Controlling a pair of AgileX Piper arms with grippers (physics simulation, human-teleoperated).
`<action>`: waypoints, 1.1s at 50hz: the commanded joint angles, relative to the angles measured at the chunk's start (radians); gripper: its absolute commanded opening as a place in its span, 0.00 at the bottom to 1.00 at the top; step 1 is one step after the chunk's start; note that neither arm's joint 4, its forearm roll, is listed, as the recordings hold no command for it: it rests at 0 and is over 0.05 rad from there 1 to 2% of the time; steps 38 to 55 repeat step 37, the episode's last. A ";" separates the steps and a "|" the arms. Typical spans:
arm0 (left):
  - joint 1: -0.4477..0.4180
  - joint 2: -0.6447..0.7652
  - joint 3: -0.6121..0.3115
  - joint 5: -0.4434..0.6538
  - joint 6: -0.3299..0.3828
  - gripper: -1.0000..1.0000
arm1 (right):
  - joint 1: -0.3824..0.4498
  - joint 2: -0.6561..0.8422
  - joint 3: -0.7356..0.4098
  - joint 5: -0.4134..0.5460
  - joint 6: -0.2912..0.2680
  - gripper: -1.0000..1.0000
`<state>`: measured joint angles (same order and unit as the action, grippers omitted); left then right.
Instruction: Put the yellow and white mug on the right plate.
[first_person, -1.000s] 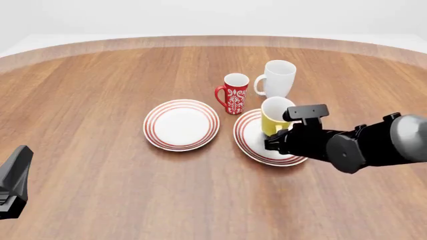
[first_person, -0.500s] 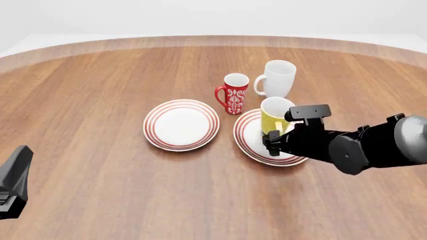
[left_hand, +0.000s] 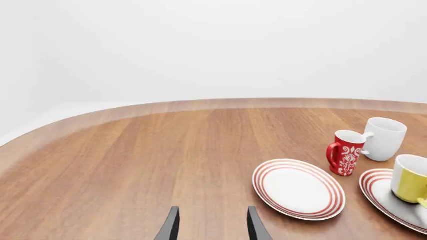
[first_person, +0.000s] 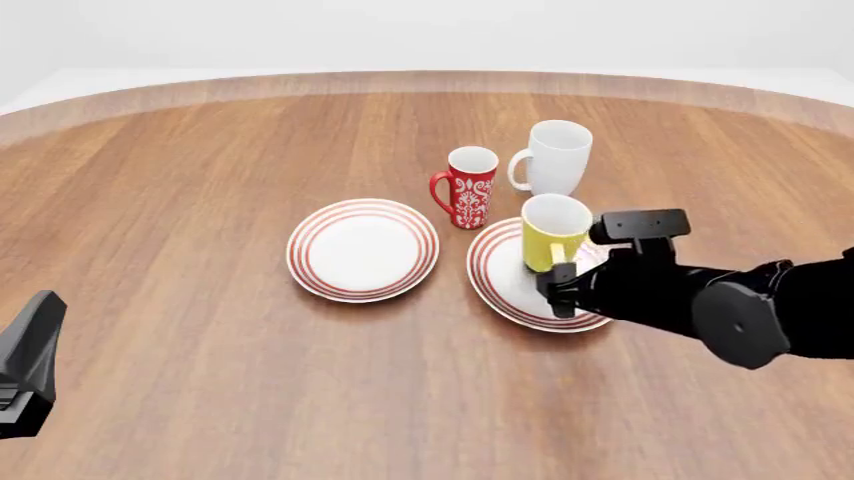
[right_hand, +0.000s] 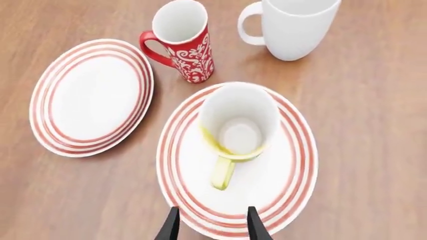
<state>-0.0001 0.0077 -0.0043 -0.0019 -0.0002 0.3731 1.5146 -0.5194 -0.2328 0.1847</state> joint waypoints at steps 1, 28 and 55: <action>0.000 0.000 0.000 0.000 0.000 1.00 | 0.005 -0.124 0.038 0.055 0.007 1.00; 0.000 0.000 0.000 0.000 0.000 1.00 | 0.027 -0.408 0.061 0.198 -0.016 1.00; 0.000 0.000 0.000 0.000 0.000 1.00 | 0.025 -0.479 0.067 0.240 -0.019 1.00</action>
